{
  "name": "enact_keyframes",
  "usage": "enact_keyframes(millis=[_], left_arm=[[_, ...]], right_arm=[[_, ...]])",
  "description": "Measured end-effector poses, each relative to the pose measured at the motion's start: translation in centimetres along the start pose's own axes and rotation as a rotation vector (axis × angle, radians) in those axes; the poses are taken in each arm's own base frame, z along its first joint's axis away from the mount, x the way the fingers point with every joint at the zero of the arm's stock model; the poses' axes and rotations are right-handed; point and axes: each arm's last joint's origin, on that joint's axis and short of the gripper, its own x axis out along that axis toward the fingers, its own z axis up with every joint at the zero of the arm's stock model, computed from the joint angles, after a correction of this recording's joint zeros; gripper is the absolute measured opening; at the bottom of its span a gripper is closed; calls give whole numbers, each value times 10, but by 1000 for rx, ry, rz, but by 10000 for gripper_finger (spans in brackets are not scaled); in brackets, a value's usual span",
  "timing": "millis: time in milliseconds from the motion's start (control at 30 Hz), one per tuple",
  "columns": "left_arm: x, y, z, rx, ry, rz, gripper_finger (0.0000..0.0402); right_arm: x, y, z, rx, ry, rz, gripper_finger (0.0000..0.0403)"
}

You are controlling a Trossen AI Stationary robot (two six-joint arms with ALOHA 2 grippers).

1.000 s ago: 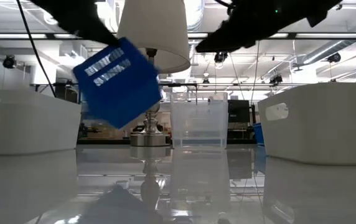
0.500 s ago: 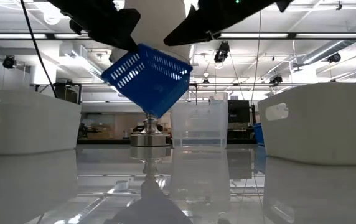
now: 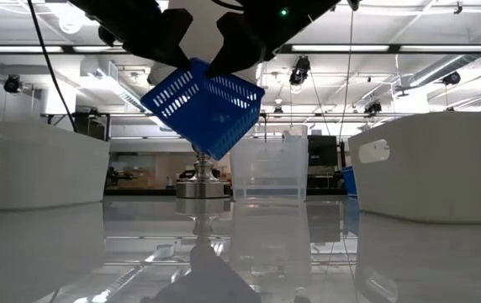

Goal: Stack baskets by color
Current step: Stack the bottom blue bin on the blue bin

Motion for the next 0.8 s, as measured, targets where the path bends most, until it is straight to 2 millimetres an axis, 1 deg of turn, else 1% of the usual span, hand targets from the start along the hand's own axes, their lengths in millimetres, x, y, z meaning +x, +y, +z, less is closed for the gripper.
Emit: enact_keyframes(millis=[67, 133, 367, 400, 533, 633, 700, 800], left_arm=[[0, 0, 0, 0, 0, -1, 1], [0, 0, 0, 3, 0, -3, 1], [-1, -2, 0, 1, 11, -44, 1], [-1, -2, 0, 1, 13, -48, 1], [-1, -2, 0, 1, 21, -70, 1], [-1, -3, 0, 41, 22, -79, 4], [-1, -3, -1, 63, 23, -84, 16], [-1, -3, -1, 104, 25, -93, 48]], right_arm=[[1, 0, 1, 2, 5, -2, 157], [2, 0, 1, 10, 7, -2, 136], [3, 0, 0, 9, 23, -14, 25], [3, 0, 0, 8, 24, -16, 18], [2, 0, -1, 9, 38, -23, 14], [2, 0, -2, 7, 45, -21, 13], [2, 0, -2, 6, 46, -19, 13], [1, -1, -2, 15, 52, -15, 13]])
